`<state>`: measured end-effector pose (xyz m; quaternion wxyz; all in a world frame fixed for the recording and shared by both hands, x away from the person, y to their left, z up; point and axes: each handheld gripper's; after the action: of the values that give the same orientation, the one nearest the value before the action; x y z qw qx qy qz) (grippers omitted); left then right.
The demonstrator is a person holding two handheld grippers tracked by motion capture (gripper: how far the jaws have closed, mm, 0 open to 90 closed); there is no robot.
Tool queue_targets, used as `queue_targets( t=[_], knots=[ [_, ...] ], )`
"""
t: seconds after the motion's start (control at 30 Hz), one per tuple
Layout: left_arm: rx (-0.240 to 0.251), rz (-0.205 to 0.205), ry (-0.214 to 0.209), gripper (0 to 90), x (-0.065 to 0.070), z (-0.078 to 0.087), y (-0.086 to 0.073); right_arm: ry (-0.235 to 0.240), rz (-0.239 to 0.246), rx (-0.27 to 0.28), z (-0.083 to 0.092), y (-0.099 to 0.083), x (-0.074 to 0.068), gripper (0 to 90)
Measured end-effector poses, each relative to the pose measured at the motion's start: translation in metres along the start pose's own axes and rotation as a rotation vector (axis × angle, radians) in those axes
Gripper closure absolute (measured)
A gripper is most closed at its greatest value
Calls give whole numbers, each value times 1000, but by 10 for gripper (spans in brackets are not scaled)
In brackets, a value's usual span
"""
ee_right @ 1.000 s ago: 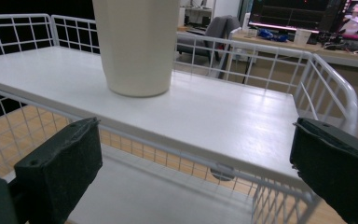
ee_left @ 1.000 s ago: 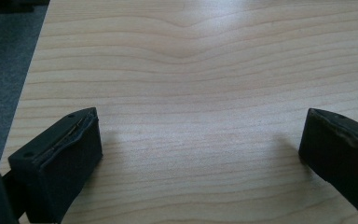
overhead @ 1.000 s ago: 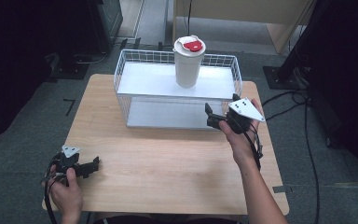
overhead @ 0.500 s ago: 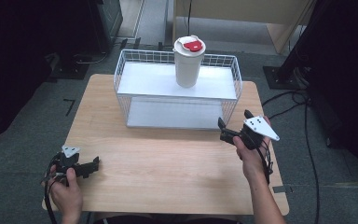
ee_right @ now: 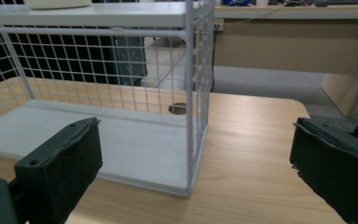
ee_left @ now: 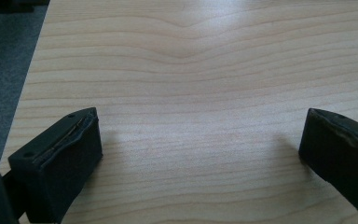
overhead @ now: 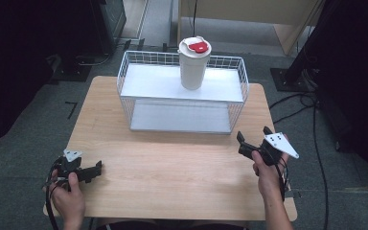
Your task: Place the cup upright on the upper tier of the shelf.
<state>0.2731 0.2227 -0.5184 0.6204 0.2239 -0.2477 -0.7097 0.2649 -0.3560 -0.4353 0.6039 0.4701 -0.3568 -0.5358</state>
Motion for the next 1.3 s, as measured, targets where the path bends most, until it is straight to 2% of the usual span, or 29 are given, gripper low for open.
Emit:
queue_targets(
  t=[0.33, 0.6, 0.9, 1.07, 1.3],
  knots=[
    [0, 0, 0, 0, 0, 0, 0, -42, -13, -31, 13, -21, 19, 24],
    [1, 1, 0, 0, 0, 0, 0, -72, -35, -64, 21, -39, 29, 30],
    [1, 1, 0, 0, 0, 0, 0, -95, -33, -109, 29, -55, 41, 31],
    [1, 1, 0, 0, 0, 0, 0, -115, -31, -147, 32, -65, 47, 0],
    [1, 1, 0, 0, 0, 0, 0, -109, -21, -216, 37, -77, 54, 0]
  ],
)
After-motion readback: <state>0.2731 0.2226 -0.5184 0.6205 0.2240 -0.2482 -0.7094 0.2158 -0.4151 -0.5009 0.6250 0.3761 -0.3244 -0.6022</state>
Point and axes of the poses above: each handheld gripper's, and its own axes: z roughly backward along the jaws, y roughly out of its top, x roughly to its right, and after that the axes turned 4 degrees about -x, right-handed
